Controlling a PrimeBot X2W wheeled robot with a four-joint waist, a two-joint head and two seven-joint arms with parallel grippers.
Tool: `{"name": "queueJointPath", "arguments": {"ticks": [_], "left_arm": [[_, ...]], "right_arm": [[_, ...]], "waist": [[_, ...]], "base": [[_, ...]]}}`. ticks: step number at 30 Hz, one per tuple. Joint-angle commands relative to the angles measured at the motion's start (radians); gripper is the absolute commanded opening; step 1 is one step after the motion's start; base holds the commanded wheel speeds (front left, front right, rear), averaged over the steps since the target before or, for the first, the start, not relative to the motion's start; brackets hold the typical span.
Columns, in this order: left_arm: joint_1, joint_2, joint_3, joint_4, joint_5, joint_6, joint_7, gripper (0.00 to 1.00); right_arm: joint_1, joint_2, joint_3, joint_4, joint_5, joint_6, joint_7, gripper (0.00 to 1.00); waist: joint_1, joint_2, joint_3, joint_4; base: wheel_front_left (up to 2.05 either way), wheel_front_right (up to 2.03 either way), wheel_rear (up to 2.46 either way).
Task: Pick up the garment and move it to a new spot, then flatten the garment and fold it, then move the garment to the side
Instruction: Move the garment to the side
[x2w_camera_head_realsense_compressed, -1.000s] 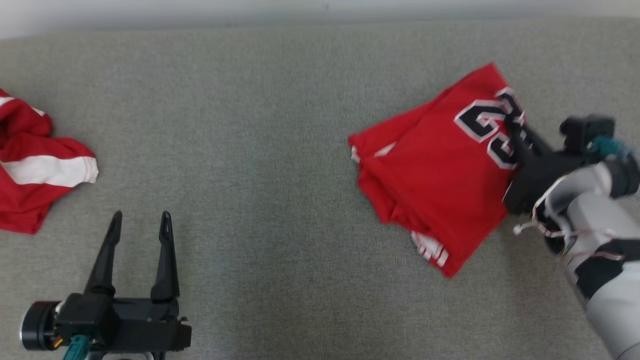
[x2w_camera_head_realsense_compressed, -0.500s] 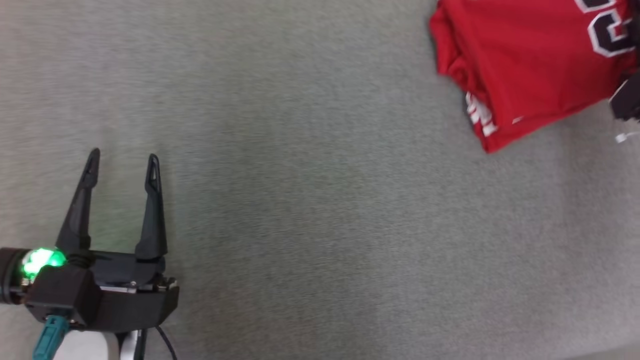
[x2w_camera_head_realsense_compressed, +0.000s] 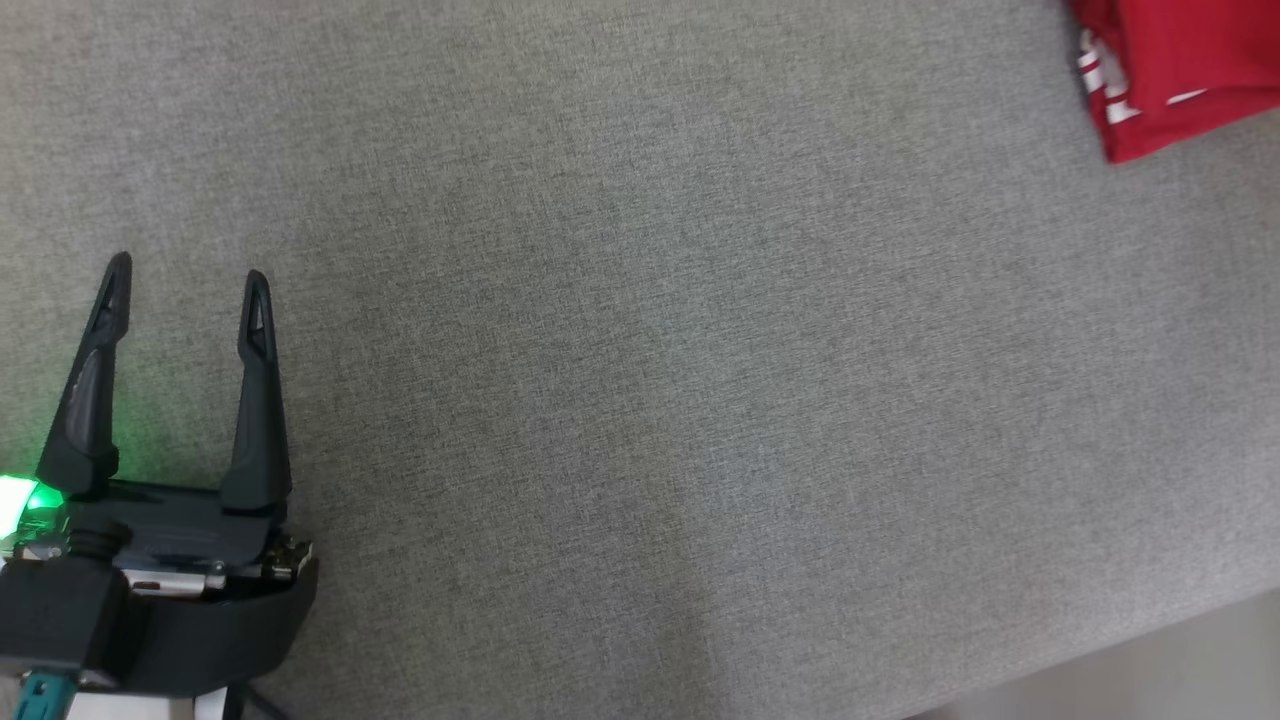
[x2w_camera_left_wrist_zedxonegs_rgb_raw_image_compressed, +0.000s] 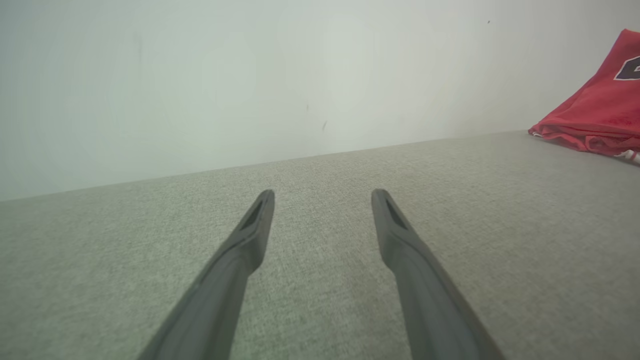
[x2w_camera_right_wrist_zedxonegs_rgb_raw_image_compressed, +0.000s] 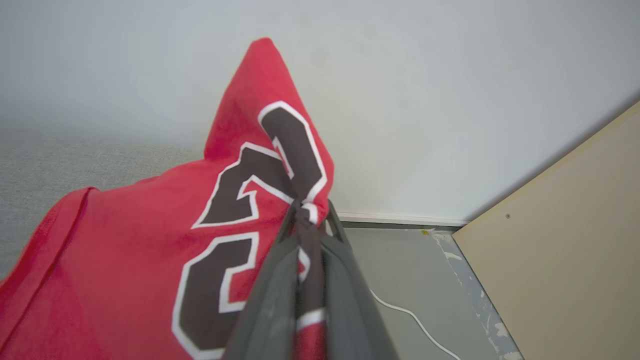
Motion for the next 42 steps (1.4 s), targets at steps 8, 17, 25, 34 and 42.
{"name": "queueJointPath", "arguments": {"ticks": [8,17,25,34,42], "left_arm": [[0.021,0.002,0.002,0.009,-0.001,0.011,0.002,1.00],[0.013,-0.003,0.005,0.029,-0.008,0.021,0.003,1.00],[0.032,-0.029,0.006,0.039,-0.027,0.026,0.000,1.00],[0.111,-0.062,0.045,0.114,-0.064,0.034,-0.001,1.00],[0.190,-0.092,0.075,0.166,-0.082,0.032,-0.001,1.00]], "right_arm": [[-0.095,-0.019,0.030,0.084,-0.028,-0.003,0.019,0.00],[-0.135,0.014,0.024,0.203,-0.068,-0.003,-0.034,1.00],[-0.083,0.068,0.019,0.134,-0.042,-0.003,-0.105,1.00],[0.157,0.158,-0.109,-0.134,-0.033,-0.003,-0.112,1.00],[0.482,0.260,-0.229,-0.345,-0.115,-0.003,-0.112,1.00]], "waist": [[-0.0001,-0.0001,0.033,0.027],[-0.0001,-0.0001,0.019,0.041],[-0.0001,-0.0001,-0.080,0.051],[-0.0001,-0.0001,-0.265,0.089],[-0.0001,-0.0001,-0.397,0.143]], "base": [[0.00,0.00,0.00],[0.00,0.00,0.00],[0.00,0.00,0.00],[0.00,0.00,0.00],[0.00,0.00,0.00]]}}
